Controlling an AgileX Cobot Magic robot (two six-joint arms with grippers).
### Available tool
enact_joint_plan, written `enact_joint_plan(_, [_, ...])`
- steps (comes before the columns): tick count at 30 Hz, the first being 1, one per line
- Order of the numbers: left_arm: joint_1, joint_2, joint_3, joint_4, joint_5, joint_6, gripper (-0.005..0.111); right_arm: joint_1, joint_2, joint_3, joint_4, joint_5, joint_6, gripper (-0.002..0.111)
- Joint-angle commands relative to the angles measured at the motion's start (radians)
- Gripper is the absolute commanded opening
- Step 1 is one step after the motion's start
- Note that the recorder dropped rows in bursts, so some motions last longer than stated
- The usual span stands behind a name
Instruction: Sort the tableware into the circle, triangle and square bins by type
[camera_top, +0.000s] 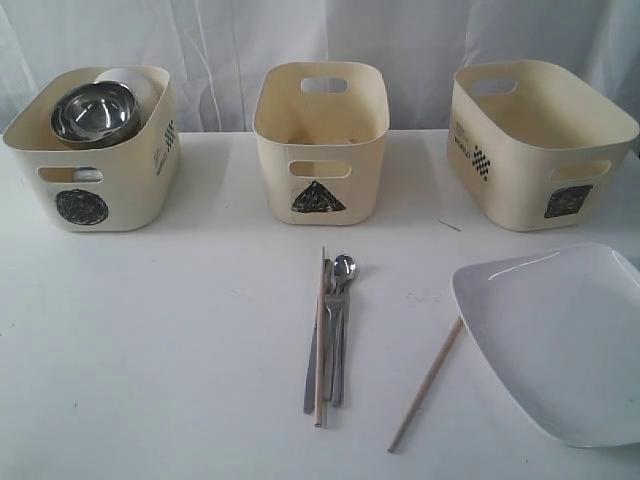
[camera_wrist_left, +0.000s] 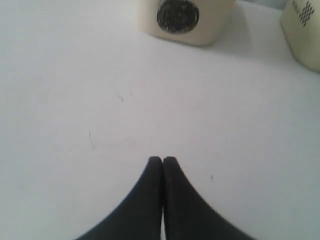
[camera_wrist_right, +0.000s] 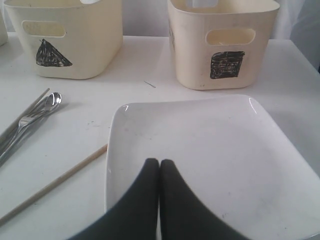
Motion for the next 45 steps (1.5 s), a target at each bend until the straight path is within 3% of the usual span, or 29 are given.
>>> enact_joint_plan(1, [0.002, -0.004, 0.031, -0.01, 0.07, 0.068, 0.0, 0.003, -0.006, 0.002, -0.004, -0.008, 0.005, 0.0])
enact_joint_plan(5, [0.002, -0.004, 0.031, -0.008, 0.046, 0.173, 0.0, 0.003, -0.006, 0.002, -0.004, -0.006, 0.011, 0.0])
enact_joint_plan(23, [0.002, -0.004, 0.031, -0.008, 0.039, 0.173, 0.0, 0.003, -0.006, 0.002, -0.006, -0.034, 0.023, 0.0])
enact_joint_plan(28, [0.002, -0.004, 0.031, -0.008, 0.039, 0.173, 0.0, 0.003, -0.006, 0.002, 0.114, -0.37, 0.179, 0.0])
enact_joint_plan(34, [0.002, -0.004, 0.031, -0.008, 0.039, 0.173, 0.0, 0.003, -0.006, 0.002, 0.133, -1.047, 0.178, 0.0])
enact_joint_plan(36, [0.002, -0.004, 0.031, -0.008, 0.039, 0.173, 0.0, 0.003, -0.006, 0.002, 0.135, -1.184, 0.193, 0.0])
enact_joint_plan(38, [0.002, -0.004, 0.031, -0.008, 0.039, 0.173, 0.0, 0.003, -0.006, -0.043, 0.125, -1.193, 0.292, 0.0])
enact_joint_plan(42, [0.002, -0.004, 0.031, -0.008, 0.039, 0.173, 0.0, 0.003, 0.034, -0.21, -0.117, -0.966, 0.537, 0.0])
enact_joint_plan(45, [0.002, -0.004, 0.031, -0.008, 0.039, 0.173, 0.0, 0.003, 0.208, -0.329, -0.442, -0.979, 0.671, 0.0])
